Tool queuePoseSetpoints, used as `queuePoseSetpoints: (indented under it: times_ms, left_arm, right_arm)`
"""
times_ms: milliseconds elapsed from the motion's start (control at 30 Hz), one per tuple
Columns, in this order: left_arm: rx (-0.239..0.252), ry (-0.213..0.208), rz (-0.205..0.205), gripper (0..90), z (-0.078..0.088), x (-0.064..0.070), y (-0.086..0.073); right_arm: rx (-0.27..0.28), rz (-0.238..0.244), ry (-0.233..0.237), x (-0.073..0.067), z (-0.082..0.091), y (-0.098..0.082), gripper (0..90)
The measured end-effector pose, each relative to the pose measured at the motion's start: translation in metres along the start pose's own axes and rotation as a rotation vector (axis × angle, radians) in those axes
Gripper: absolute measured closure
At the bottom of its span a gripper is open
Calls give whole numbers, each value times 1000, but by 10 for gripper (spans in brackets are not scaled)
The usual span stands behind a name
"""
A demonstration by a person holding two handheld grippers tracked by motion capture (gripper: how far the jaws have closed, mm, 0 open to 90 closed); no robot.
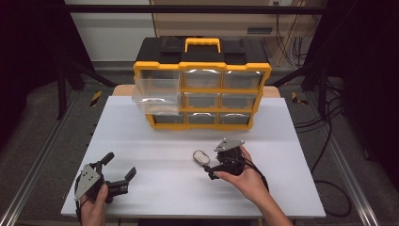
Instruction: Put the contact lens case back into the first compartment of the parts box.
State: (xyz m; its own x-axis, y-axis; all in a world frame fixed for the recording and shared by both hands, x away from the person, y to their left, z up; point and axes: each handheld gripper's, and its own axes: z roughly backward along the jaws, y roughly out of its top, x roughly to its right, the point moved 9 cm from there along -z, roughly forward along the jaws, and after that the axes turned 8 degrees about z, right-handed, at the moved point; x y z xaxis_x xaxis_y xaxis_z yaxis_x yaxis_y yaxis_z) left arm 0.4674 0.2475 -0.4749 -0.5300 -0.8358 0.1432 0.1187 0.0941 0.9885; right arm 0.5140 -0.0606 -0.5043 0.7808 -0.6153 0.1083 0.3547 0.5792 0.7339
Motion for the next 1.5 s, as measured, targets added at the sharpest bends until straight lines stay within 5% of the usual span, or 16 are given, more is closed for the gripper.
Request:
queuePoseSetpoints:
  times_ms: [800, 1500]
  left_arm:
    - [1, 5, 0, 8, 0, -2, 1]
    - [1, 5, -2, 9, 0, -3, 1]
  right_arm:
    - [-36, -12, 30, -11, -26, 6, 102]
    - [-53, -53, 55, -5, -47, 7, 388]
